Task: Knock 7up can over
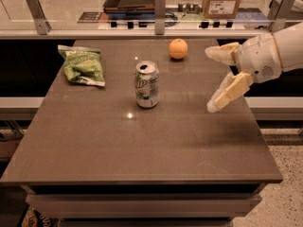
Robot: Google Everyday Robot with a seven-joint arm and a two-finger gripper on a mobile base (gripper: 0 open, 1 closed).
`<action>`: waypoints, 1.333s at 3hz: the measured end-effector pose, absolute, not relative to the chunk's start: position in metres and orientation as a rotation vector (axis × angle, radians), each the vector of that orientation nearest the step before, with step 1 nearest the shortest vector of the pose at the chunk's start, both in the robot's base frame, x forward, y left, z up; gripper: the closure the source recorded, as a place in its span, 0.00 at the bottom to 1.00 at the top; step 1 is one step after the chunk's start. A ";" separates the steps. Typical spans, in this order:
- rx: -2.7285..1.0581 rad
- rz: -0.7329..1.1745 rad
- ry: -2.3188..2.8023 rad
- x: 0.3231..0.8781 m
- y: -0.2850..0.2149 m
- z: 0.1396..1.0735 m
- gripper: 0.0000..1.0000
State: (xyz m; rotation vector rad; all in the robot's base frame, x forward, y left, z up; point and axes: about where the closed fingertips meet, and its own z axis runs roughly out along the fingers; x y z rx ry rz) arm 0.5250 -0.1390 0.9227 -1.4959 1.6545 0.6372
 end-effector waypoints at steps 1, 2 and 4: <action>-1.463 0.689 1.609 0.527 -0.119 0.911 0.00; -1.407 0.705 1.559 0.531 -0.101 0.901 0.00; -1.294 0.728 1.491 0.562 -0.075 0.875 0.00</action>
Offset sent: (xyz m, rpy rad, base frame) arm 0.0149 0.0545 -0.0347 0.2129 -0.0748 -0.0408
